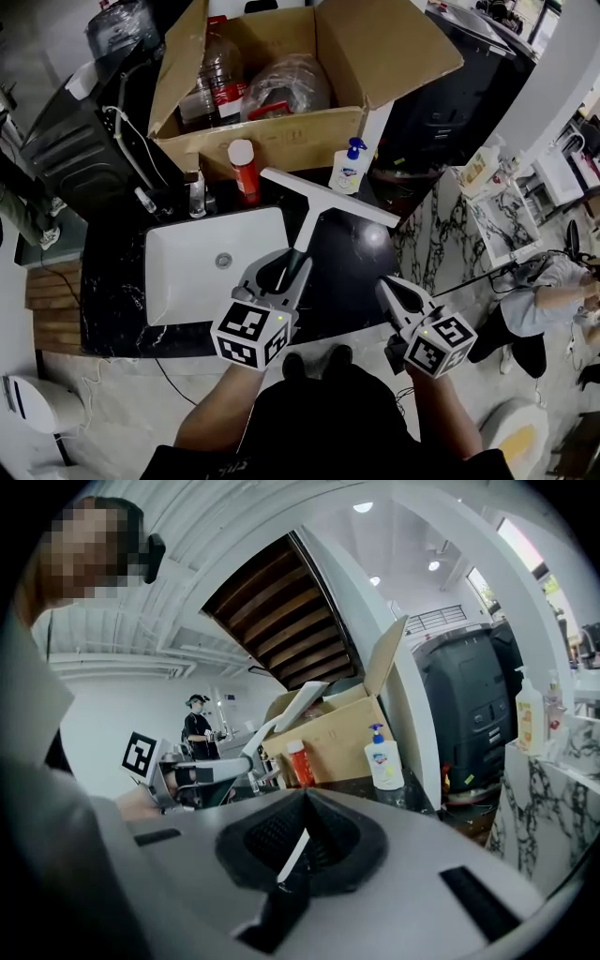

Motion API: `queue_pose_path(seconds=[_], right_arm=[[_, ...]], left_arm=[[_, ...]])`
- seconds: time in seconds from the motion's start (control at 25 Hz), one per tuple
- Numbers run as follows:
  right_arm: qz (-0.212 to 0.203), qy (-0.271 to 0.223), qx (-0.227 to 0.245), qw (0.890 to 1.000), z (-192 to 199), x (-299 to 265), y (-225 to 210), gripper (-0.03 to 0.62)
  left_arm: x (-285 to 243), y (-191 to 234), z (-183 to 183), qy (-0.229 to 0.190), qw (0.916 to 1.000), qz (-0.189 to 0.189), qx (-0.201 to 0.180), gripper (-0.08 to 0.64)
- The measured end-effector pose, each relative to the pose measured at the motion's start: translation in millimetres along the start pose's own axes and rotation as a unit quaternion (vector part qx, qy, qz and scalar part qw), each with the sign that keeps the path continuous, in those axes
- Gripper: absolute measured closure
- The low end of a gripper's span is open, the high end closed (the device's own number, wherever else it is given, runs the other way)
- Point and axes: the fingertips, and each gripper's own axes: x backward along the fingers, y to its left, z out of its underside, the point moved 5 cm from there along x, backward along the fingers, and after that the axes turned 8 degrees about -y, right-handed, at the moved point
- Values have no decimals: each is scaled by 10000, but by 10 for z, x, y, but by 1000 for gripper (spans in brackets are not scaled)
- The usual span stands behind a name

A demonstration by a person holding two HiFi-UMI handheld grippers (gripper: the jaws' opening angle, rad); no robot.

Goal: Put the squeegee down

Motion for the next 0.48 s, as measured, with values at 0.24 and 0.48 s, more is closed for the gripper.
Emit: queue_pose_path(seconds=[0.24,0.48], right_arm=[[-134,37,-84,9999,-8,-126,-166,586],[-454,162,-135,9987,-19,-150,-399,586]], left_arm=[[-152,8,108,174,9998,-115,30,457],[-496,-73,224,280,9989,-362,115,457]])
